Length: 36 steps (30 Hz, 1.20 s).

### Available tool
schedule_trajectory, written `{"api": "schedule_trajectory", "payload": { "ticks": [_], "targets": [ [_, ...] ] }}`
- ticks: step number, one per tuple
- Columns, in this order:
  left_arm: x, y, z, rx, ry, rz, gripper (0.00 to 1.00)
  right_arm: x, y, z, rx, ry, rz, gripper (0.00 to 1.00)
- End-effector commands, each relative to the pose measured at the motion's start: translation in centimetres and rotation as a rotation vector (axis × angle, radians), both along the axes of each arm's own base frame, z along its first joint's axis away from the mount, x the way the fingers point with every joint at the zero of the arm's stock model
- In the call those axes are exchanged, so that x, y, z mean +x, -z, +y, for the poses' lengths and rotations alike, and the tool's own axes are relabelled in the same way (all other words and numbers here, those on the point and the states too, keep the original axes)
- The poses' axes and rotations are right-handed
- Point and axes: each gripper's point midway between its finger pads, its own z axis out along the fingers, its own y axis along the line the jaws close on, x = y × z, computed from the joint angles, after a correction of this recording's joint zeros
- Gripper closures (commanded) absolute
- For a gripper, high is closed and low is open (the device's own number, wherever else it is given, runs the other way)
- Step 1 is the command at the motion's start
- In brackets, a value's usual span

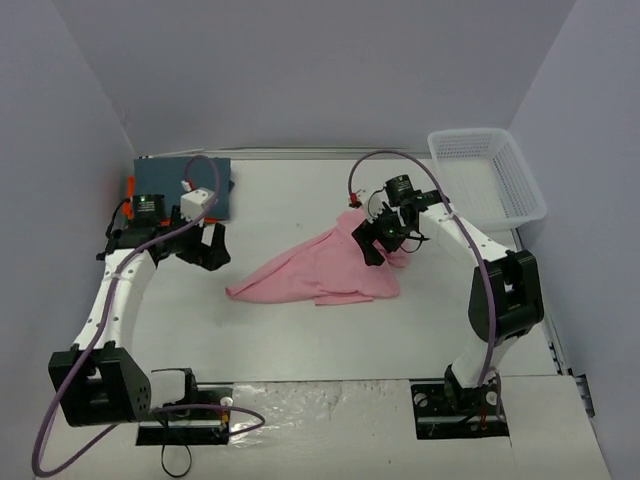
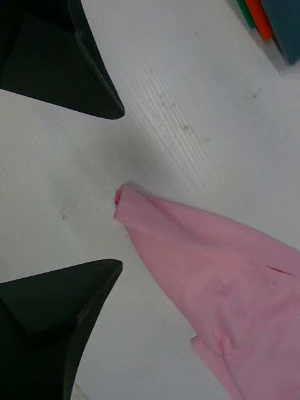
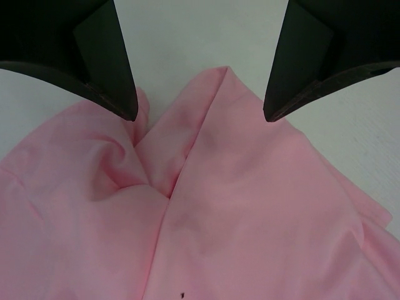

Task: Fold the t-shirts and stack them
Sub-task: Flatten out the tshirt

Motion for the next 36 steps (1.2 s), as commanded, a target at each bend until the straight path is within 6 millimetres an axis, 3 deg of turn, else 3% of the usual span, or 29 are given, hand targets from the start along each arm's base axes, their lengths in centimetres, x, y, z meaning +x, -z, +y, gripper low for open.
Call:
{"api": "schedule_trajectory", "payload": {
  "ticks": [1,3,4,6,9,13,15,19,23,24,25,28,36],
  "targets": [
    [1.0,-1.6,-1.3,0.102,0.052,-0.022,0.06,-2.0,-0.6,-0.3,0.009,-0.024,0.031,0.22],
    [1.8,-0.4,-2.4,0.161,0.094,0.036,0.05,-2.8,0.1,-1.4,-0.024,-0.008,0.039,0.22],
    [2.3,-1.4,-2.5,0.187,0.106,0.034,0.06,-3.1,-0.5,-1.7,-0.027,-0.002,0.018,0.22],
    [3.3,-0.7,-3.1,0.209,0.131,0.072,0.06,-4.4,-0.1,-2.7,-0.036,0.008,0.029,0.22],
    [4.9,-1.8,-5.0,0.212,0.177,0.043,0.06,-5.2,-1.4,-4.1,0.002,0.034,-0.013,0.21],
    [6.3,-2.2,-8.8,0.227,0.265,0.026,0.06,-5.2,-3.0,-7.8,0.092,0.149,-0.067,0.21],
    [6.6,-0.9,-10.0,0.236,0.294,0.064,0.06,-4.6,-4.1,-10.0,0.103,0.225,-0.113,0.21],
    [5.2,2.6,-11.3,0.252,0.362,0.155,0.06,-4.1,-4.6,-10.7,0.112,0.272,-0.142,0.21],
    [3.1,4.7,-9.9,0.323,0.395,0.187,0.05,-3.4,-3.8,-11.3,0.087,0.31,-0.135,0.21],
    [2.2,5.6,-9.2,0.351,0.41,0.211,0.0,-3.4,-3.2,-11.4,0.079,0.314,-0.117,0.21],
    [1.7,6.0,-8.8,0.368,0.411,0.225,0.07,-3.3,-3.0,-11.5,0.072,0.317,-0.11,0.21],
    [0.2,7.3,-7.1,0.435,0.393,0.251,0.14,-3.4,-2.1,-11.1,0.052,0.301,-0.089,0.21],
    [-1.0,8.9,-4.1,0.558,0.34,0.215,0.13,-3.5,-0.9,-10.3,0.005,0.272,-0.071,0.21]
  ]
}}
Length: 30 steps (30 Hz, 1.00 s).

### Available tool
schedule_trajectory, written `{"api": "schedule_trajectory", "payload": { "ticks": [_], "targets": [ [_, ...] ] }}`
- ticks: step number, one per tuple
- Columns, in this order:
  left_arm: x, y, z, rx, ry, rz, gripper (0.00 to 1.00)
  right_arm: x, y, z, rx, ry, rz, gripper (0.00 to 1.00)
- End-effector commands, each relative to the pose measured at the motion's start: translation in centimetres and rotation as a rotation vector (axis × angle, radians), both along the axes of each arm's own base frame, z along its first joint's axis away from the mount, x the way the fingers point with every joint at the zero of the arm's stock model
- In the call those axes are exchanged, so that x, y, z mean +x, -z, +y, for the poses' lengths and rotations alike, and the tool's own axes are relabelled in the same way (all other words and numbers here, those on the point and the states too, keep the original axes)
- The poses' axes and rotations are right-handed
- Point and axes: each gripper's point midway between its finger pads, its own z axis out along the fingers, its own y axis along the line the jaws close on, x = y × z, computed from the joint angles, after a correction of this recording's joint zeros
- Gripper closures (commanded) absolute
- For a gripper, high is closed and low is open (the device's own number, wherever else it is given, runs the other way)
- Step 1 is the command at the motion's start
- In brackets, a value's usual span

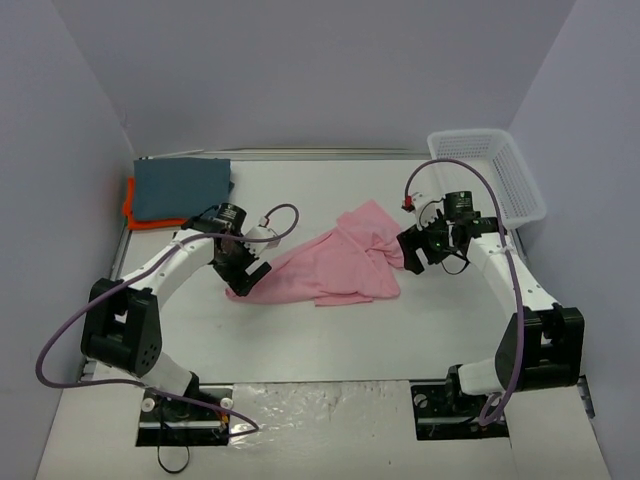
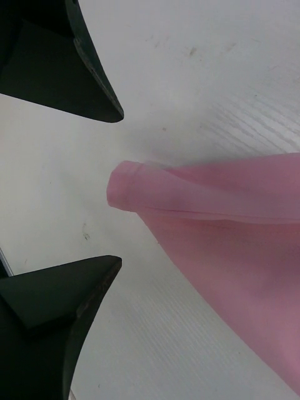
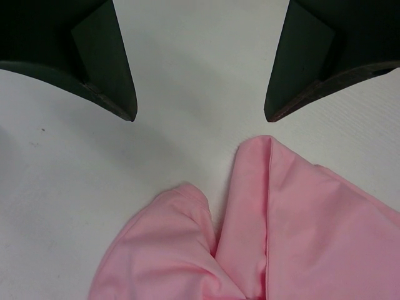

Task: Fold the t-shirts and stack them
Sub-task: Flatten out the tshirt

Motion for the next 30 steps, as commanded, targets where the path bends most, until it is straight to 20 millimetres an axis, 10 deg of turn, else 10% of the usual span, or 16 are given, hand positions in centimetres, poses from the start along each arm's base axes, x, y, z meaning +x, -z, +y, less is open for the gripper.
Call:
{"api": "schedule_trajectory", "payload": {
  "ticks": [1,25,30],
  "targets": [
    [1.0,-0.6,1.4,0.062,-0.002,-0.078,0.13,-0.2,0.7,-0.1,-0.025,0.012,0.016,0.21],
    [1.0,2.1,0.8,0.047,0.017,-0.013,0.48,-0.4,2.1,-0.2,-0.06,0.009,0.05,0.21],
    [0.7,2.8,0.9,0.057,0.018,0.009,0.81,-0.4,2.3,-0.2,-0.073,0.007,0.055,0.21]
  ]
}}
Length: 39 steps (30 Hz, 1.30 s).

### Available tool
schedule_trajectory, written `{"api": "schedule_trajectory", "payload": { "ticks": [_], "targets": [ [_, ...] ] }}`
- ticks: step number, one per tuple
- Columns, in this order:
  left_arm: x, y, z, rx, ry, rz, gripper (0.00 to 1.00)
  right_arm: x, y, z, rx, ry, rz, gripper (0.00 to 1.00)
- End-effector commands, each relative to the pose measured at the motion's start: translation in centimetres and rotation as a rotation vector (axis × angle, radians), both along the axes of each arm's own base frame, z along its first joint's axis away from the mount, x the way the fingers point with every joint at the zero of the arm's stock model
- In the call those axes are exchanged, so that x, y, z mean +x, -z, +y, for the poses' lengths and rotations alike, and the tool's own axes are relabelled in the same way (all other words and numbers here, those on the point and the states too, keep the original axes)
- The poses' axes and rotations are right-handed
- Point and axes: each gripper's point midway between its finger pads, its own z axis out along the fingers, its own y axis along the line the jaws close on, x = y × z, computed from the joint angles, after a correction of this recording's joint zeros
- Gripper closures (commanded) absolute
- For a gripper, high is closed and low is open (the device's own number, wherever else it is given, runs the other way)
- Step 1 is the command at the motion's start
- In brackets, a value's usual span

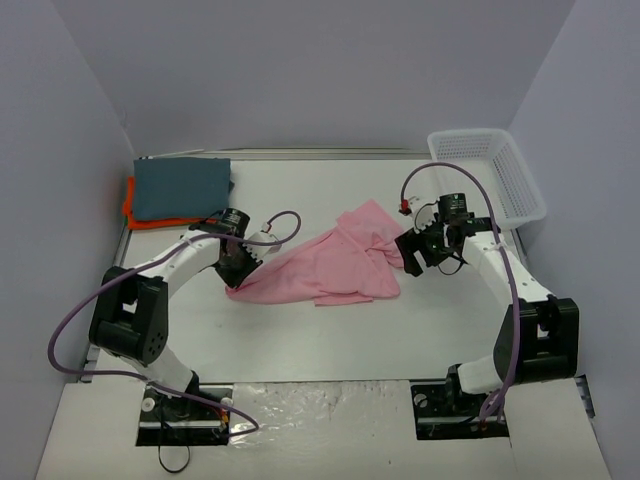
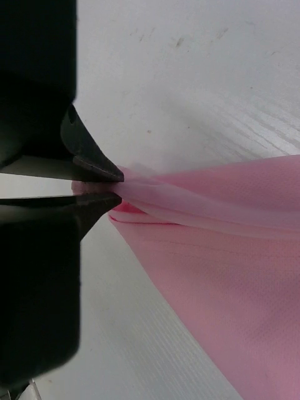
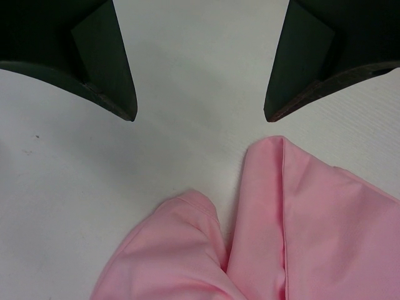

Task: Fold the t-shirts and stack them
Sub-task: Flatten out the tshirt

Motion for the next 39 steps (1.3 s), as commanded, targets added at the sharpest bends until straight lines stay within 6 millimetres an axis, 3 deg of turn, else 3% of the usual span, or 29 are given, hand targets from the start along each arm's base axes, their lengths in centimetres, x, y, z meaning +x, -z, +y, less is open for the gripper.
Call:
{"api": "schedule_trajectory", "payload": {
  "ticks": [1,2,11,16,20,25,27,28,31,32,39],
  "targets": [
    [0.0,0.1,0.2,0.003,0.008,0.012,0.91,-0.3,0.6,-0.1,-0.02,-0.001,0.019,0.21],
    [0.0,0.1,0.2,0.006,0.005,0.018,0.97,-0.3,0.7,-0.1,-0.023,0.0,0.022,0.21],
    [0.0,-0.4,-0.1,-0.014,0.003,0.019,0.98,-0.3,0.9,-0.2,-0.033,0.002,0.024,0.21],
    [1.5,-2.5,-0.6,-0.038,-0.02,-0.038,0.98,-0.1,0.4,0.0,-0.02,0.006,0.011,0.21],
    [2.4,-4.5,-0.9,-0.053,-0.043,-0.084,0.98,1.4,-1.5,1.0,0.022,0.003,-0.033,0.21],
    [2.0,-6.1,-0.2,-0.035,-0.037,-0.11,0.98,4.7,-5.0,2.8,0.04,-0.041,-0.094,0.2],
    [1.9,-6.8,0.2,-0.033,-0.044,-0.138,0.98,5.8,-4.2,3.0,0.031,-0.039,-0.061,0.2],
    [2.0,-7.2,0.3,-0.038,-0.05,-0.152,0.98,6.9,-4.9,3.2,0.033,-0.035,-0.079,0.21],
    [1.9,-8.2,0.2,-0.066,-0.063,-0.185,0.98,8.1,-2.4,4.2,0.046,-0.04,-0.002,0.22],
    [1.9,-8.5,0.3,-0.071,-0.071,-0.194,0.98,8.7,-2.8,4.8,0.055,-0.046,-0.007,0.23],
    [1.6,-8.3,0.4,-0.078,-0.081,-0.191,0.98,9.9,0.3,6.9,0.042,-0.085,0.08,0.28]
  ]
}}
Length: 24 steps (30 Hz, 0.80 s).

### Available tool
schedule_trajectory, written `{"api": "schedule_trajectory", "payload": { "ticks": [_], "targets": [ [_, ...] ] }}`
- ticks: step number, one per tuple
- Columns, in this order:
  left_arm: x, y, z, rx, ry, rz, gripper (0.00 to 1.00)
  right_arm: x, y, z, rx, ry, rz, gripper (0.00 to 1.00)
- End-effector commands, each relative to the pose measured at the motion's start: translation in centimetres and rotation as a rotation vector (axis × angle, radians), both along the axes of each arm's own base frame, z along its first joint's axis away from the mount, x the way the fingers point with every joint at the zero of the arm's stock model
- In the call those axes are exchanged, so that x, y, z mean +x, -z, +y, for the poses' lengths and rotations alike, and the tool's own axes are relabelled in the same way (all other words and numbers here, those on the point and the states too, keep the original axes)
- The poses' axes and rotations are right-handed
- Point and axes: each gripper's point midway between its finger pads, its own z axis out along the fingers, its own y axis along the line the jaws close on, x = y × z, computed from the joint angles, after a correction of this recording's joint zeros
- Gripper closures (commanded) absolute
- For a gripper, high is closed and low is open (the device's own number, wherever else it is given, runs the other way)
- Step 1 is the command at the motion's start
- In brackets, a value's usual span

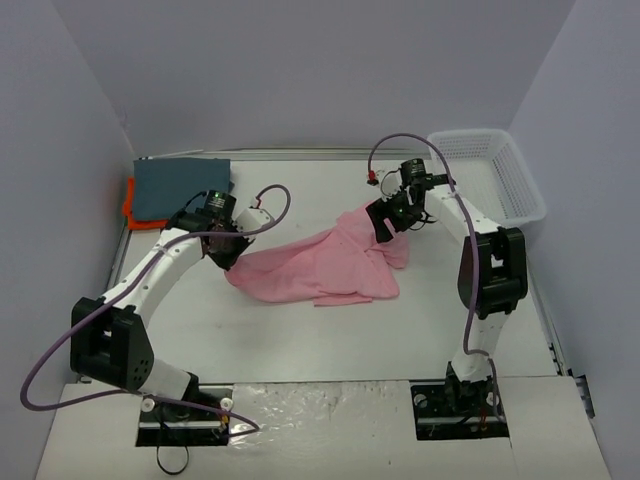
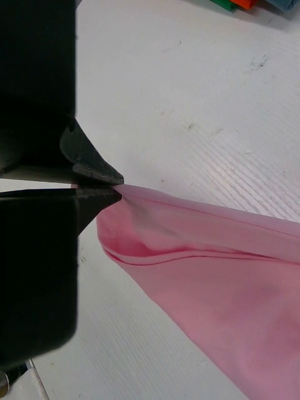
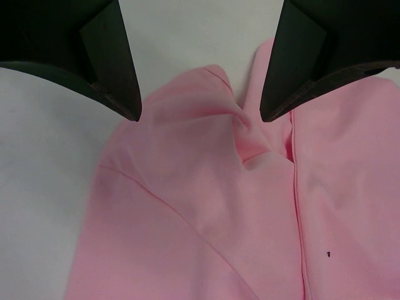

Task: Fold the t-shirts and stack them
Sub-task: Flatten out the tshirt

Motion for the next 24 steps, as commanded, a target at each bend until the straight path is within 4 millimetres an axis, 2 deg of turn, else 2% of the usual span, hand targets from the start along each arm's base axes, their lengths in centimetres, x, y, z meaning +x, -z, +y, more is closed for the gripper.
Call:
{"api": "schedule_trajectory", "payload": {
  "ticks": [1,6,9,10,11,14,17,20,21,23,24],
  "targets": [
    [-0.7,-0.2,0.4,-0.007,-0.026,0.01,0.98,-0.3,0.1,1.2,0.0,-0.025,0.044,0.28],
    [-0.7,0.0,0.6,-0.007,-0.031,0.01,0.98,0.2,1.6,1.2,-0.018,-0.029,0.069,0.29],
    [-0.8,-0.1,0.7,-0.006,-0.035,0.008,0.98,0.1,1.9,1.4,-0.02,-0.037,0.08,0.39],
    [-0.8,-0.1,0.7,-0.008,-0.034,0.007,0.98,0.1,2.2,1.3,-0.023,-0.038,0.088,0.46],
    [-0.7,-0.2,0.7,-0.006,-0.033,0.004,0.98,0.1,2.3,1.3,-0.025,-0.037,0.09,0.65],
    [-0.3,-0.6,1.0,0.005,-0.044,-0.012,0.98,0.6,2.4,1.0,-0.046,-0.026,0.082,1.0],
    [0.7,-1.8,1.6,0.009,-0.067,-0.048,0.98,1.1,0.9,0.9,-0.05,-0.026,0.041,1.0],
    [1.5,-3.3,2.8,0.023,-0.09,-0.077,0.98,1.8,-2.2,0.7,-0.054,-0.019,-0.029,1.0],
    [2.3,-4.7,3.1,0.016,-0.097,-0.111,0.98,1.9,-3.8,0.6,-0.053,-0.016,-0.064,1.0],
    [2.9,-6.1,4.4,0.019,-0.126,-0.134,0.98,2.4,-6.4,0.4,-0.055,-0.007,-0.12,1.0],
    [3.7,-8.0,4.7,0.009,-0.138,-0.178,0.98,2.5,-8.1,0.3,-0.05,-0.002,-0.156,1.0]
  ]
}}
